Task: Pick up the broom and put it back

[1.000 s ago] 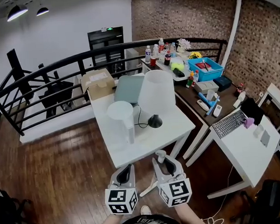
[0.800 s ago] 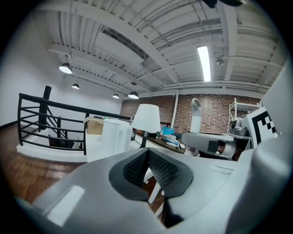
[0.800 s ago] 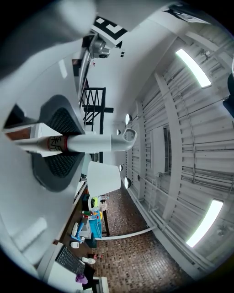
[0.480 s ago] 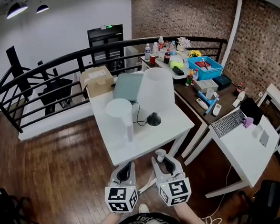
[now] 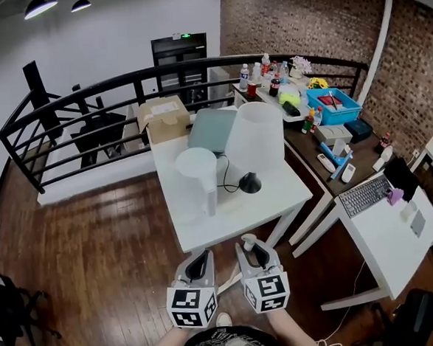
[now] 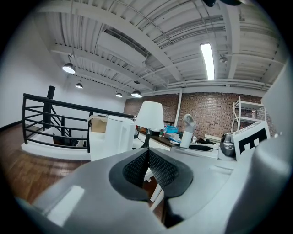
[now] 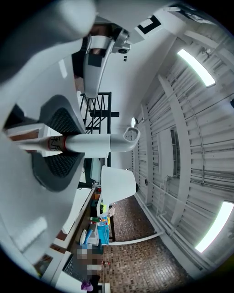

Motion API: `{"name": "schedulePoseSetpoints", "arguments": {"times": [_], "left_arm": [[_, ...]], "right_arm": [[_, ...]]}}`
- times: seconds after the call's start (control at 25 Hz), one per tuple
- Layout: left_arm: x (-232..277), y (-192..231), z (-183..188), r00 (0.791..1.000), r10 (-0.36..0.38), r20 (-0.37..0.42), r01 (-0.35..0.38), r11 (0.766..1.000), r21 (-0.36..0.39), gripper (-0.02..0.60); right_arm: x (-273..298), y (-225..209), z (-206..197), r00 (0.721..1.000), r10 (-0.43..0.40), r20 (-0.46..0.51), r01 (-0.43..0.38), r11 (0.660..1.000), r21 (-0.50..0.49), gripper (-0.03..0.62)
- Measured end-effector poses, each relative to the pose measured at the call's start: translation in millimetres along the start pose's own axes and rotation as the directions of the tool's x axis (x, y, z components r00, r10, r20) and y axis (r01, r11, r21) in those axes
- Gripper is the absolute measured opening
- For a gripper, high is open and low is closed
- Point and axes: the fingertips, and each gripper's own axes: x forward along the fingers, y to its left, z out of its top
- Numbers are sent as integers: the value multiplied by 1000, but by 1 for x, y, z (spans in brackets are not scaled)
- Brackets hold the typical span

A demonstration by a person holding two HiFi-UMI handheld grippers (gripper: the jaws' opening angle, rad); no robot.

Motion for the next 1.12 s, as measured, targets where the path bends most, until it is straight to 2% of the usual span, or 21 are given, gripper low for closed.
{"name": "schedulePoseSetpoints", "arguments": {"times": [0.84, 1.12], "left_arm": [[4, 22, -14, 993, 110, -31, -110, 994, -3, 5], [4, 32, -19, 989, 139, -45, -140, 990, -5, 5]], "right_arm": [[67, -1, -87, 982, 77, -173, -79, 997, -3, 94], [81, 4, -99, 978, 95, -184, -98, 995, -2, 93]]}}
